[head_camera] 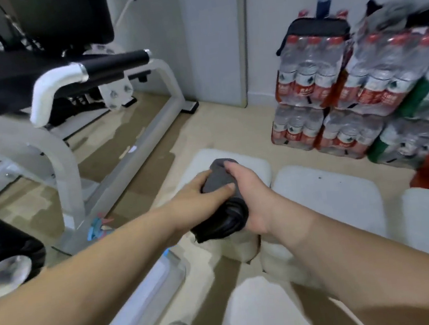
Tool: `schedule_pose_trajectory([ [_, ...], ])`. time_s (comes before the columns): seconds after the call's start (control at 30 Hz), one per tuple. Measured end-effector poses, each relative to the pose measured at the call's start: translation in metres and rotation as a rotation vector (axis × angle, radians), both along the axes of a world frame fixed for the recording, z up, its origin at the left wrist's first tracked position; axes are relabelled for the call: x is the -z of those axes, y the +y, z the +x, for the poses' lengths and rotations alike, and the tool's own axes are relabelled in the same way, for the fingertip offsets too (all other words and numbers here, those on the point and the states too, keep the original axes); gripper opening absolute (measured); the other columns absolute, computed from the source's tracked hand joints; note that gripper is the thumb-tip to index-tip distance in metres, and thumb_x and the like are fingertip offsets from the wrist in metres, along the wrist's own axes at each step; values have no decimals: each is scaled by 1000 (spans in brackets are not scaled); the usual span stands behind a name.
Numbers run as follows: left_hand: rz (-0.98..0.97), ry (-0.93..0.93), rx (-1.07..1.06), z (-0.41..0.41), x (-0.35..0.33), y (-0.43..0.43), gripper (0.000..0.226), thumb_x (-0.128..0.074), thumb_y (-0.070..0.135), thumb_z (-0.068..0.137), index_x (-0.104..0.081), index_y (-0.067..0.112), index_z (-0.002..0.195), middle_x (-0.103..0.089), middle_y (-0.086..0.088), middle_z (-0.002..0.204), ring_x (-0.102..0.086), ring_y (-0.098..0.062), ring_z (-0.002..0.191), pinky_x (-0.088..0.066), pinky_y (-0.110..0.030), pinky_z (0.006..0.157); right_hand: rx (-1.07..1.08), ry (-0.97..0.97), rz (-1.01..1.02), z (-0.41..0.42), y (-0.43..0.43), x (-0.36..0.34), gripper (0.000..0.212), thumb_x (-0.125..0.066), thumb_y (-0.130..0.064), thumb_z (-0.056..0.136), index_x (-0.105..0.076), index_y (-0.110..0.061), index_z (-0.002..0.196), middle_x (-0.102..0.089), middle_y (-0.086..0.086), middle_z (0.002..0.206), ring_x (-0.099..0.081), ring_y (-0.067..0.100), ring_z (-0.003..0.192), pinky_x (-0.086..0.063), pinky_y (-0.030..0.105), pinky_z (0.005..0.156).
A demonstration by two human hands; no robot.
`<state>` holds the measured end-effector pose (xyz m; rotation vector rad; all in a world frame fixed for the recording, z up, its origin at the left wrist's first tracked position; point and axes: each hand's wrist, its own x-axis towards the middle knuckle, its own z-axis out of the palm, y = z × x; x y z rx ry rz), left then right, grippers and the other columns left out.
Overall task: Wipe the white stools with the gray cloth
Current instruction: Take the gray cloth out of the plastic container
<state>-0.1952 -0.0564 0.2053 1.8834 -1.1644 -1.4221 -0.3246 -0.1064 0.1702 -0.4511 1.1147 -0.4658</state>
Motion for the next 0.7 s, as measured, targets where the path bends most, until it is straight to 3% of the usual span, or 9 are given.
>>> schedule_pose_trajectory([
  [0.07,105,245,-86,-15,10,3,53,-80,51,89,-57,36,134,-77,1,119,-77,-18,103,-61,-44,96,-61,29,-36,-20,-4,-2,73,-52,-73,98,-71,-11,132,-80,18,111,-77,35,102,-61,43,83],
  [0.2,54,182,-34,-18,19,-13,59,-85,56,81,-66,20,124,-80,-3,109,-78,-22,99,-62,-42,91,-433,93,-150,-53,-17,-9,100,-14,-97,85,-67,-29,137,-77,14,126,-70,39,122,-52,65,102],
  [0.3,61,183,43,-21,7,-29,49,-77,52,89,-68,16,121,-81,-5,108,-78,-23,100,-62,-36,82,-573,136,-216,-65,-36,-27,112,-3,-99,79,-66,-29,138,-78,16,123,-73,41,116,-58,64,91],
  [0.37,83,111,80,-21,2,-38,46,-76,52,91,-71,14,117,-82,-3,100,-79,-21,89,-61,-32,74,-548,364,-340,-73,-48,-34,115,0,-96,84,-72,-14,122,-80,23,99,-80,39,86,-63,49,73],
  [0.43,103,4,53,-15,1,-42,41,-80,46,90,-74,10,109,-81,-4,88,-78,-20,75,-61,-30,66,-397,597,-508,-83,-56,-27,105,-7,-85,96,-71,-1,98,-76,25,76,-75,36,63,-59,40,65],
  [0.5,150,-59,-7,-3,3,-40,37,-79,42,90,-77,9,107,-81,-6,89,-79,-23,77,-63,-33,69,-280,838,-668,-93,-61,-3,78,-26,-67,107,-69,-4,91,-76,18,76,-75,35,72,-57,40,72],
  [0.6,194,-170,-36,22,8,-29,42,-73,52,92,-74,12,106,-78,-6,98,-76,-24,83,-56,-30,65,-577,1071,-827,-99,-60,40,31,-57,-45,102,-69,-19,111,-71,2,114,-67,31,116,-53,43,98],
  [0.7,166,-297,-107,48,15,-21,48,-72,58,91,-74,10,99,-74,-6,97,-71,-22,83,-51,-28,62,-823,1129,-844,-83,-51,61,49,-60,-42,101,-59,-20,144,-57,3,146,-51,27,138,-43,44,114],
])
